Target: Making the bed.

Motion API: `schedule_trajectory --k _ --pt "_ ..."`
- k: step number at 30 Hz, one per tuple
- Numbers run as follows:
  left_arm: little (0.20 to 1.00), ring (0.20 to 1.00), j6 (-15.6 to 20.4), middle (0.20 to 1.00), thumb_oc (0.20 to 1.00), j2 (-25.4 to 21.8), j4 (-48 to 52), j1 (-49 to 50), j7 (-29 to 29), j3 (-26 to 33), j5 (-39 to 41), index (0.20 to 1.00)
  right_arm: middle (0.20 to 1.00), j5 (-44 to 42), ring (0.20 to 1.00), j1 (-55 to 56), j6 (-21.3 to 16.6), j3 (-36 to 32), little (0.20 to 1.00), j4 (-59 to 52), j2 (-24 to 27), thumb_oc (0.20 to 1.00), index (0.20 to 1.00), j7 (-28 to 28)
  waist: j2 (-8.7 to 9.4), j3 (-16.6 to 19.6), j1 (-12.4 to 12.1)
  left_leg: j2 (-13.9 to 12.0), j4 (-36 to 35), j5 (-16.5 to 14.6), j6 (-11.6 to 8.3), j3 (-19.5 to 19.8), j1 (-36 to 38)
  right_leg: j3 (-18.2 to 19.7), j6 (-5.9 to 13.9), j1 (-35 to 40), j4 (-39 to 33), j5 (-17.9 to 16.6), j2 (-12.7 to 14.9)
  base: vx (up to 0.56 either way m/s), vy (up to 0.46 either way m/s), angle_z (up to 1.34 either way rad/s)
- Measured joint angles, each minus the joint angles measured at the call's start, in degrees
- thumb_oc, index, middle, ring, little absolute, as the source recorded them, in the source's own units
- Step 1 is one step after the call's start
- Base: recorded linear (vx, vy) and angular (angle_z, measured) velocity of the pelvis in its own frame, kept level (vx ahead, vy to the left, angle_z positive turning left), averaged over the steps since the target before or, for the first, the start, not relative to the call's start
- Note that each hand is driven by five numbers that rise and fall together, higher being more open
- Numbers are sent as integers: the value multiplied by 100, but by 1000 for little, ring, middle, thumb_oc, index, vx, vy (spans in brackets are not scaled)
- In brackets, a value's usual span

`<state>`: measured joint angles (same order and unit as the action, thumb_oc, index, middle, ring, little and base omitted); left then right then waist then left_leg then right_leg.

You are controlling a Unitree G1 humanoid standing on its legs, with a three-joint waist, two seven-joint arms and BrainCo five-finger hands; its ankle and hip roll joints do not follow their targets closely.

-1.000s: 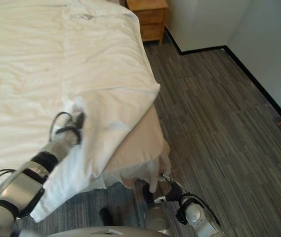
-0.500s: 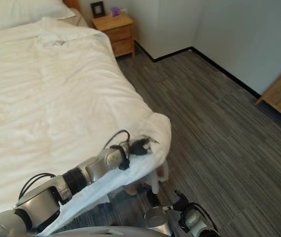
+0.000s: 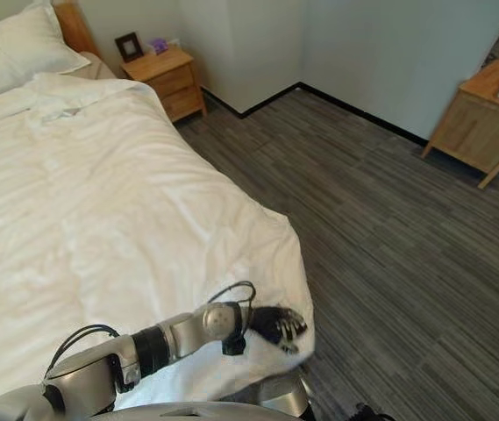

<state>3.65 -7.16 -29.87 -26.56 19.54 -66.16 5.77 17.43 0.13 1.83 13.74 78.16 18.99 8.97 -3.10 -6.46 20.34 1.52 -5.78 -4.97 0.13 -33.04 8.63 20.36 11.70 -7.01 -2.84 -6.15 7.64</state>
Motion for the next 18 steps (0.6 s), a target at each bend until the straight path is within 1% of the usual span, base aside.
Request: schedule_trajectory --k 1,3,4,7,8,10,12,14,16,17,18 --pt "1000 1000 -3 1000 1000 20 236 101 166 -73 175 1000 1000 2 1000 3 21 -18 1000 60 47 1000 1000 28 16 -14 -9 17 1 15 19 129 -40 -98 0 21 2 2 55 -40 8 38" --pt "1000 1000 -8 1000 1000 26 601 232 302 -99 396 1000 1000 4 1000 17 69 -52 1000 106 97 1000 1000 44 39 -29 -43 29 1 40 50 273 -48 -207 -12 42 4 18 64 -40 -19 36" --pt "1000 1000 -23 1000 1000 25 800 299 327 -60 647 1000 1000 4 1000 53 76 -129 1000 100 138 1000 1000 45 53 -37 -52 29 3 56 68 369 -32 -287 -9 109 1 24 84 -50 -46 32" --pt "1000 1000 -86 1000 1000 79 1075 314 281 45 1211 1000 1000 0 1000 143 69 -209 1000 -45 215 1000 1000 70 112 -57 -132 21 2 90 88 540 11 -482 -14 222 -2 56 125 -39 -43 30" --pt "1000 1000 -107 1000 1000 74 1171 312 269 102 1220 1000 1000 0 1000 127 70 -211 1000 -90 224 1000 1000 73 128 -58 -174 17 1 93 88 559 9 -506 -12 228 3 62 132 -20 -51 24" --pt "1000 1000 -132 1000 1000 77 1528 254 123 244 1584 1000 1000 3 1000 115 65 -207 1000 -199 274 1000 1000 94 194 -59 -227 17 3 129 103 675 17 -612 1 292 -5 65 153 -32 -35 23" --pt "1000 1000 -124 1000 1000 102 1738 73 -55 390 1838 1000 1000 6 1000 107 60 -198 1000 -384 324 1000 1000 227 301 -65 -335 2 2 139 114 702 49 -657 -2 343 -4 73 150 -9 -51 14" --pt "1000 1000 -93 1000 1000 128 1827 -17 -274 612 1895 1000 1000 12 1000 44 42 -200 1000 -639 408 1000 1000 299 368 -64 -354 -7 3 146 113 742 47 -724 -5 372 -11 74 159 -23 -68 12" --pt "1000 1000 -76 1000 1000 3 1901 -190 -692 1108 1955 1000 1000 4 1000 -60 71 -232 1000 -990 646 1000 1000 334 466 -46 -387 -28 2 178 85 835 43 -809 -15 435 -29 68 168 -7 -79 19" --pt "1000 1000 -31 1000 1000 -191 2112 -299 -936 1527 1848 1000 1000 -15 1000 -26 67 -337 1000 -1412 822 1000 1000 332 507 -47 -428 -35 2 181 93 867 35 -854 -13 465 -56 69 171 2 -49 15" --pt "1000 1000 48 1000 1000 -392 2277 -359 -1157 1947 1737 1000 1000 -32 1000 67 54 -462 1000 -1860 996 1000 1000 370 530 -26 -476 -55 2 201 75 889 -2 -880 -58 460 -72 35 165 -10 -47 15"
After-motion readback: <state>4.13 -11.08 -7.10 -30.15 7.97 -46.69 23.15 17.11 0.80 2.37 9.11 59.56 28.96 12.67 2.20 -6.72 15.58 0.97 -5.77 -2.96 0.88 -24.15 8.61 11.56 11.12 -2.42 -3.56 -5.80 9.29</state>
